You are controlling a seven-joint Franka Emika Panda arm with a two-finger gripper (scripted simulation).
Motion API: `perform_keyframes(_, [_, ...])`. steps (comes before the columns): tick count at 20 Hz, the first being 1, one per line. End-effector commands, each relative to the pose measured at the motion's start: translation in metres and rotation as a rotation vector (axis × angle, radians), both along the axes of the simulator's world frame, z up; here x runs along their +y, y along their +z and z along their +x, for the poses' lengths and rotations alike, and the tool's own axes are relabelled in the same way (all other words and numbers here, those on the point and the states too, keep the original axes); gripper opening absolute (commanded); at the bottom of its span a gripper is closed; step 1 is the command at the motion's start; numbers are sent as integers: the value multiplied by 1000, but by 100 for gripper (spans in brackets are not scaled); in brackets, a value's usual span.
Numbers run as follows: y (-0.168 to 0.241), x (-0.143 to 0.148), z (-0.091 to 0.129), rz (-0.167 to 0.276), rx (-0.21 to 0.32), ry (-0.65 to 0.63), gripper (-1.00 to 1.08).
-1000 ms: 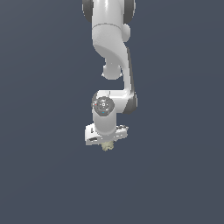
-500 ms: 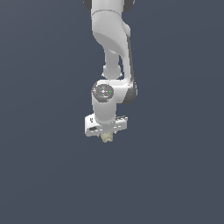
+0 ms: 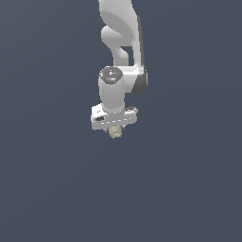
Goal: Pick up the object and move it to a goal position.
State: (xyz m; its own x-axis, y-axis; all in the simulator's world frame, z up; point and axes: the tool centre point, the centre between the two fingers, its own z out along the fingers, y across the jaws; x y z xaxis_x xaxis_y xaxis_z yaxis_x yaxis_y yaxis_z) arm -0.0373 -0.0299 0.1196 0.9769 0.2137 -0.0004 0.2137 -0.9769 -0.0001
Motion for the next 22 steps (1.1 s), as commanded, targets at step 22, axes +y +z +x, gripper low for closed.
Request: perform_keyframes(22, [71,-3,-84,0,0,0,-100])
